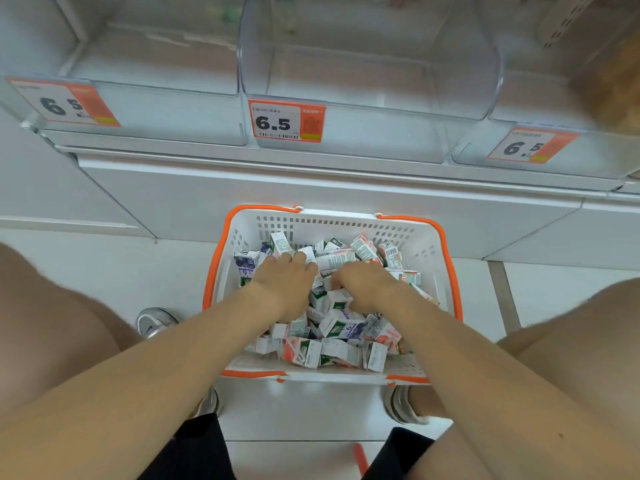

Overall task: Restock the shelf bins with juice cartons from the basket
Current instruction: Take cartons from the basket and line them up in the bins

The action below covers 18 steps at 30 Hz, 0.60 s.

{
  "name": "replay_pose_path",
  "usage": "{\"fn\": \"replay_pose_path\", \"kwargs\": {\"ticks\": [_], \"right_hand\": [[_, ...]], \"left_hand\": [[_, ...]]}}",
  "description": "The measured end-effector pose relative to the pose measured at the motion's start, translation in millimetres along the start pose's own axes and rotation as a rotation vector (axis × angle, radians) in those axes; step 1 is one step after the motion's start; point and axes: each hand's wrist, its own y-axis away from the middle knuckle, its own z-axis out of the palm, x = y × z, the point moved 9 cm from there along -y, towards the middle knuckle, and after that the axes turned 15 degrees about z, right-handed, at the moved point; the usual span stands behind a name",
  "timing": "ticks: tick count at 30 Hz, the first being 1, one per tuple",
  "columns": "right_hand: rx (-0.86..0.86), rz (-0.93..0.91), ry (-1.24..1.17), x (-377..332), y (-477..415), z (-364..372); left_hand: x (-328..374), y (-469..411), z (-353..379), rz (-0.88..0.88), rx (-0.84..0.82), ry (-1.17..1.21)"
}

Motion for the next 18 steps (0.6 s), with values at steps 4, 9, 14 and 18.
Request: {"fn": "replay_pose_path", "kwargs": {"ticks": [4, 9, 14, 18], "right_hand": [[0.006, -0.079, 0.002, 0, 4, -1], [0.03, -0.03, -0.234, 27, 10, -19], [0.087, 0.104, -0.541, 47, 13, -30], [0.114, 0.269, -0.7, 79, 18, -34]], "left_hand": [[-15, -13, -10, 0.011, 0.017, -0.1], [-29, -20, -8, 0.014, 0.028, 0.003], [-9, -23, -6, -0.006, 0.123, 0.036], [36, -40, 20, 0.129, 0.0, 0.307]]}}
